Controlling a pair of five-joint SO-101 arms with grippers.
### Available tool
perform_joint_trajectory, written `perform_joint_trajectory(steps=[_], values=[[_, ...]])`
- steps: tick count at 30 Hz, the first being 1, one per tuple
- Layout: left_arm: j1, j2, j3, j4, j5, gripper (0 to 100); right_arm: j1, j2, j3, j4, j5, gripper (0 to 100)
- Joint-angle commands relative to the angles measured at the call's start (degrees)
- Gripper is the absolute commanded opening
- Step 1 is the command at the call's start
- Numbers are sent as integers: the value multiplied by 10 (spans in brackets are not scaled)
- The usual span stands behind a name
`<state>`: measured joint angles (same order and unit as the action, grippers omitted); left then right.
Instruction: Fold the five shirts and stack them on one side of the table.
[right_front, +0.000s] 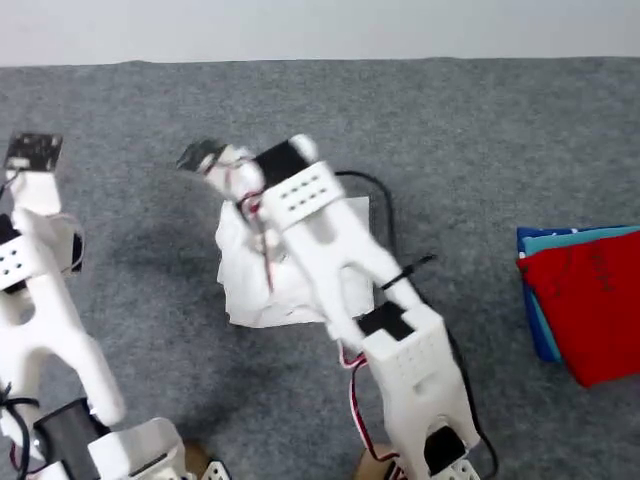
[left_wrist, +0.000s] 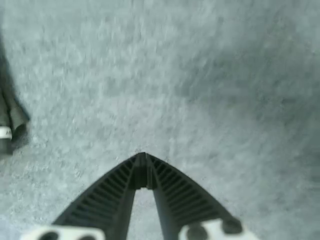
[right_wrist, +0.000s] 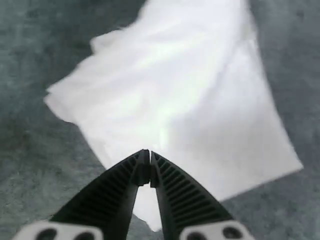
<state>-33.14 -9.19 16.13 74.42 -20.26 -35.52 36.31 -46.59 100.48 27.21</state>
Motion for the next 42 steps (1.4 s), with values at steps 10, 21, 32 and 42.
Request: perform_joint_trajectory(steps=[10, 21, 32, 42], values=[[273, -1, -91, -70, 138, 14, 133, 14, -18, -96, -186, 9], [317, 262, -269, -31, 193, 80, 147, 120, -18, -136, -268, 9], [360, 502, -614, 185, 183, 79, 158, 126, -18, -174, -266, 9], [355, 666, -786, 260, 174, 63, 196, 132, -18, -194, -264, 9]])
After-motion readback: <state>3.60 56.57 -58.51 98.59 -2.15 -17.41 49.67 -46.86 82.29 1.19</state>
